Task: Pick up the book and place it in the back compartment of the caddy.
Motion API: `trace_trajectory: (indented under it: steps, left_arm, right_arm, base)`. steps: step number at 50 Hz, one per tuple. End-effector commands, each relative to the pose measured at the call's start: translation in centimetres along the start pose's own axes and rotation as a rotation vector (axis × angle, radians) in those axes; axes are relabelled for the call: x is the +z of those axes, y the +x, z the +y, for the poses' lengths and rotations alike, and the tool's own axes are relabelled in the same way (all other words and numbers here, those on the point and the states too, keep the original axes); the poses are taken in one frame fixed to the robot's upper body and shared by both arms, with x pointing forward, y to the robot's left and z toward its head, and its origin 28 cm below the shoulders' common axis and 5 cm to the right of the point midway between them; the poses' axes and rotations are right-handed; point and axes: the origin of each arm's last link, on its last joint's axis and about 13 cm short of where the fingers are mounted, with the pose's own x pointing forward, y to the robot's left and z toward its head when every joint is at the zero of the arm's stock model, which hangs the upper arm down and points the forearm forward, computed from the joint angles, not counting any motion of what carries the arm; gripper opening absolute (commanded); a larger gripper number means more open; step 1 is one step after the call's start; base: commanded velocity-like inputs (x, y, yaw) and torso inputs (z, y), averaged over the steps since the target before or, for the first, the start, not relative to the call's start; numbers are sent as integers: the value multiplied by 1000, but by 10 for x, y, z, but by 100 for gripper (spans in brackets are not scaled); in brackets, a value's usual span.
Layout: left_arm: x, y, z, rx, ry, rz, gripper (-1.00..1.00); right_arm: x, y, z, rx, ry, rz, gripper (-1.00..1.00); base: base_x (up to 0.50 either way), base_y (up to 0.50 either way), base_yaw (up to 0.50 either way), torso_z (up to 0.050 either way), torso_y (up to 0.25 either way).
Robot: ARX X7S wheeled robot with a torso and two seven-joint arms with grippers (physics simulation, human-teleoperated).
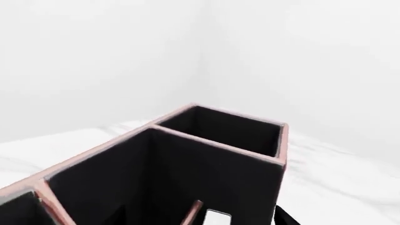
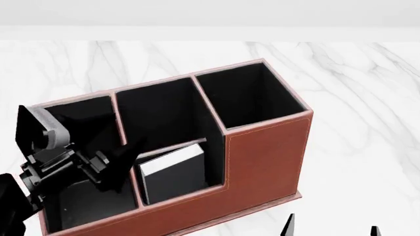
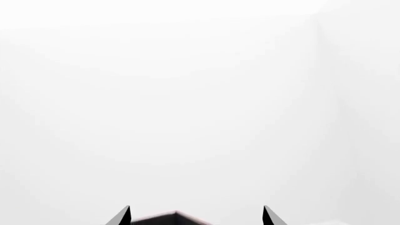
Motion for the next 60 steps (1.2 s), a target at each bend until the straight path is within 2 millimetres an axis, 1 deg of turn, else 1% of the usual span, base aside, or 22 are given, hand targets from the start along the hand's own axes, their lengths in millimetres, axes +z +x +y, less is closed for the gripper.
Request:
trace_trajectory:
  steps: [1, 4, 5, 8, 11, 13, 16, 20, 26, 30, 33, 35, 36, 39, 42, 43, 45, 48, 51, 60]
  left_arm:
    - [-1, -60, -47, 73, -15, -58, 100]
    - [-2, -70, -57, 85, 4, -44, 100]
    - [-4, -75, -63, 81, 22, -58, 100]
    - [-7, -80, -69, 98, 58, -45, 100]
    - [-5, -85, -75, 92, 58, -52, 100]
    - [1, -92, -81, 95, 68, -84, 100]
    - [5, -97, -86, 114, 86, -110, 100]
    - [16, -106, -99, 124, 124, -158, 100]
    - [35, -116, -113, 113, 164, -227, 100]
    - [51, -120, -120, 114, 199, -273, 100]
    - [59, -121, -123, 116, 209, -291, 100]
    - [60, -122, -124, 116, 213, -296, 100]
    - [67, -123, -129, 110, 231, -316, 100]
    - [74, -125, -133, 105, 245, -332, 100]
    - [85, -128, -139, 97, 266, -361, 100]
    - [85, -128, -139, 97, 266, -361, 100]
    - [92, -129, -142, 92, 282, -377, 100]
    - [96, -130, -144, 91, 292, -386, 100]
    - [106, -132, -149, 86, 319, -412, 100]
    - [117, -136, -157, 86, 367, -438, 100]
  right_arm:
    - [-2, -2, 5, 28, -15, 8, 100]
    - [-5, -2, 8, 46, -27, 16, 100]
    - [-6, -1, 10, 54, -33, 22, 100]
    - [-7, 0, 11, 61, -36, 22, 100]
    - [-9, 3, 11, 60, -40, 25, 100]
    - [-8, 8, 11, 56, -44, 22, 100]
    - [-7, 13, 12, 57, -52, 17, 100]
    - [0, 23, 15, 58, -59, -5, 100]
    - [15, 34, 18, 62, -66, -48, 100]
    - [30, 43, 19, 58, -67, -91, 100]
    - [37, 46, 21, 59, -64, -112, 100]
    - [39, 47, 21, 59, -65, -116, 100]
    - [47, 50, 22, 58, -55, -138, 100]
    - [53, 52, 24, 59, -50, -159, 100]
    - [66, 56, 26, 61, -51, -200, 100]
    - [66, 56, 26, 61, -51, -200, 100]
    - [77, 60, 28, 66, -81, -248, 100]
    - [86, 62, 29, 66, -84, -272, 100]
    - [98, 66, 31, 63, -84, -313, 100]
    - [116, 65, 29, 54, -79, -370, 100]
  base:
    - [0, 0, 0, 0, 0]
    - [0, 0, 0, 0, 0]
    - [0, 0, 0, 0, 0]
    - [0, 0, 0, 0, 0]
    - [0, 0, 0, 0, 0]
    - [0, 0, 0, 0, 0]
    - [0, 0, 0, 0, 0]
    - [0, 0, 0, 0, 0]
    - [0, 0, 0, 0, 0]
    - [0, 0, 0, 0, 0]
    - [0, 0, 0, 0, 0]
    - [0, 0, 0, 0, 0]
    - [0, 0, 0, 0, 0]
    - [0, 0, 0, 0, 0]
    - [0, 0, 0, 0, 0]
    - [0, 0, 0, 0, 0]
    - [0, 0, 0, 0, 0]
    - [0, 0, 0, 0, 0]
    - [0, 0, 0, 0, 0]
    - [0, 0, 0, 0, 0]
